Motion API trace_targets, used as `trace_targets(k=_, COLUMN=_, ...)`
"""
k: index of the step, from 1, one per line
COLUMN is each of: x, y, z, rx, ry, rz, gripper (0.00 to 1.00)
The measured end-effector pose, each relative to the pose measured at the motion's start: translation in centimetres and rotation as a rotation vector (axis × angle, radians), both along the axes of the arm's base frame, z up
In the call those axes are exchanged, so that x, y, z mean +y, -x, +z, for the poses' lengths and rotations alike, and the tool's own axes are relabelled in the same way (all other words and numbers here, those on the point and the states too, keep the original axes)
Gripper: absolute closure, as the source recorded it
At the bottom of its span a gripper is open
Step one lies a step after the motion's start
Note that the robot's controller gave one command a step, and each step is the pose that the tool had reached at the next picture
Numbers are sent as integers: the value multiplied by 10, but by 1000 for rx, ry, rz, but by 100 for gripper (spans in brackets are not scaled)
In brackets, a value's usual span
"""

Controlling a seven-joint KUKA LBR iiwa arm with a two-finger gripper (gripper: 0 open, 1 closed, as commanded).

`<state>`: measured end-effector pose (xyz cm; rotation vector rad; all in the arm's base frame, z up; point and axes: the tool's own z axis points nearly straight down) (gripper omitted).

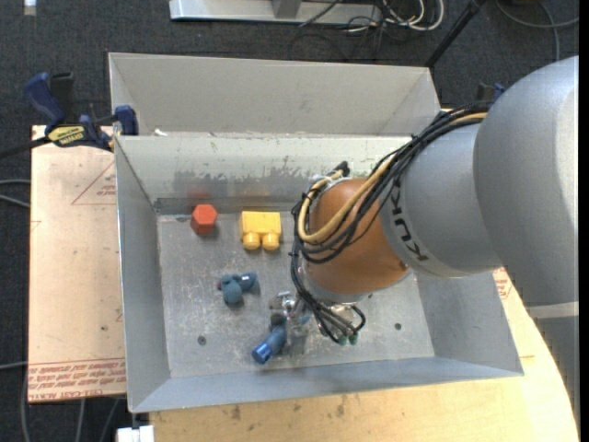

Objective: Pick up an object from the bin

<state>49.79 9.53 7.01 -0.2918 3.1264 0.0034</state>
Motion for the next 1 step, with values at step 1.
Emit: trace_targets(k=1, x=2, y=-15, z=141, rx=-9, ry=0, rz=26, gripper=100)
